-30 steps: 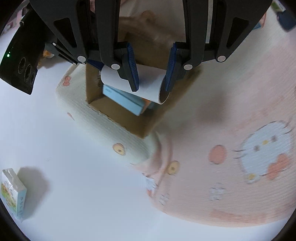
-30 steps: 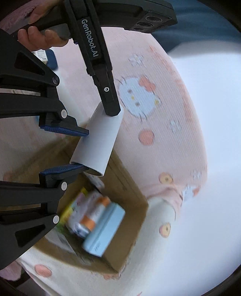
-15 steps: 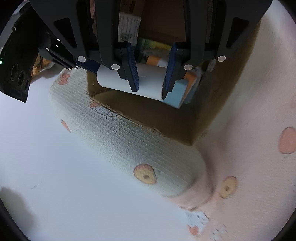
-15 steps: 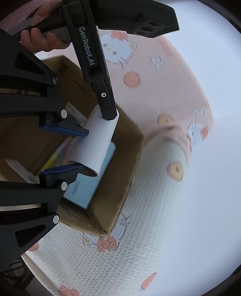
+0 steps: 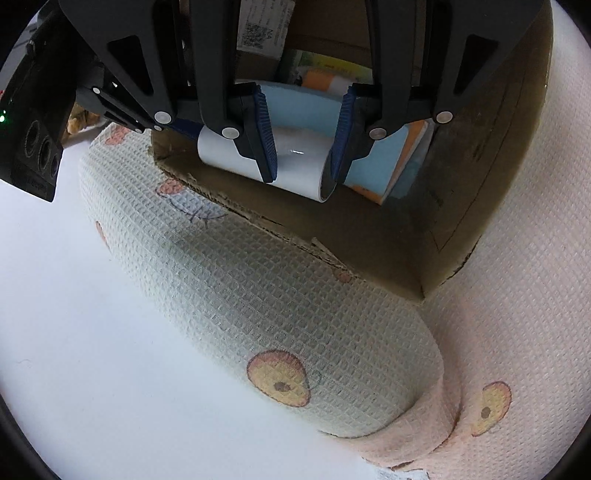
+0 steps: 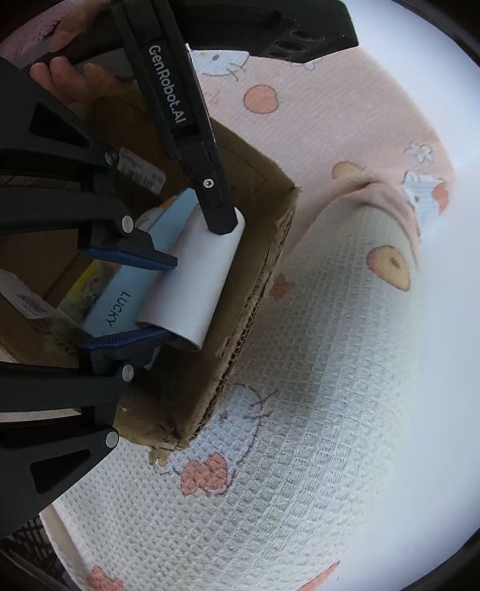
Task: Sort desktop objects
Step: 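Lower the paper roll into the box and open the left gripper, then withdraw the left gripper up away from the box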
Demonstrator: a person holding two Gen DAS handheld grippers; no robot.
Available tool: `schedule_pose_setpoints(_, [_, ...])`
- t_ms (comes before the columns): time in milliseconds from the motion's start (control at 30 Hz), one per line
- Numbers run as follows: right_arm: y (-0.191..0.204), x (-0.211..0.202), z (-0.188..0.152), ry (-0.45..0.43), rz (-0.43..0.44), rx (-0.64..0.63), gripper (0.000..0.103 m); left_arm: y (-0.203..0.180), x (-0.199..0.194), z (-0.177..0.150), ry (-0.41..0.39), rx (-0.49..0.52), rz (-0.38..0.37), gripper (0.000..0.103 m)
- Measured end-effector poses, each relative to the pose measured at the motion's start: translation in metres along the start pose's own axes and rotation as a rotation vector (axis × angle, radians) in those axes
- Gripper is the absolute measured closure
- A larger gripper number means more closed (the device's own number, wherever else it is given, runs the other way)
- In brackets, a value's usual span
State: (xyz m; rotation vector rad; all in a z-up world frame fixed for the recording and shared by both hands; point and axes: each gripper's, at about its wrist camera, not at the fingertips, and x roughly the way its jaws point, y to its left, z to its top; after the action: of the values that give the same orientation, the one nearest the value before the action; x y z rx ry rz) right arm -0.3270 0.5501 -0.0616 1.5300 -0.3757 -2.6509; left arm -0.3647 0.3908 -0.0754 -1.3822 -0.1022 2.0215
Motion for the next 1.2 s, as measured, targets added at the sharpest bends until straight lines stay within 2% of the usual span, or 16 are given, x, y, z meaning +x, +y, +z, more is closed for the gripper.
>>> schedule_pose_setpoints(33, [0.001, 0.000, 0.001, 0.007, -0.005, -0.009, 0.060, -0.001, 0.000, -0.001, 0.009, 0.000, 0.005, 0.062])
schedule_pose_setpoints(67, [0.003, -0.003, 0.000, 0.000, -0.014, -0.017, 0.050, -0.001, -0.002, -0.002, 0.011, -0.001, 0.019, 0.053])
schedule_pose_setpoints(100, [0.005, -0.007, -0.002, -0.016, -0.021, -0.025, 0.046, -0.002, -0.005, -0.004, 0.001, 0.001, 0.025, 0.048])
schedule_pose_setpoints(233, [0.007, -0.027, -0.004, -0.072, -0.054, -0.049, 0.043, -0.006, -0.027, -0.012, -0.062, 0.021, 0.025, 0.047])
schedule_pose_setpoints(367, [0.011, -0.043, -0.013, -0.071, -0.071, -0.065, 0.041, -0.006, -0.050, -0.024, -0.106, 0.029, 0.036, 0.047])
schedule_pose_setpoints(733, [0.062, -0.086, -0.050, -0.082, -0.050, -0.154, 0.041, -0.002, -0.137, -0.083, -0.263, 0.097, 0.278, 0.046])
schedule_pose_setpoints(867, [0.089, -0.108, -0.065, -0.120, -0.042, -0.211, 0.040, 0.002, -0.169, -0.098, -0.298, 0.093, 0.308, 0.045])
schedule_pose_setpoints(967, [0.106, -0.128, -0.080, -0.151, -0.034, -0.237, 0.031, 0.005, -0.186, -0.116, -0.318, 0.090, 0.339, 0.043])
schedule_pose_setpoints(1200, [0.133, -0.152, -0.118, -0.175, -0.017, -0.288, 0.030, 0.002, -0.212, -0.168, -0.364, 0.110, 0.418, 0.039])
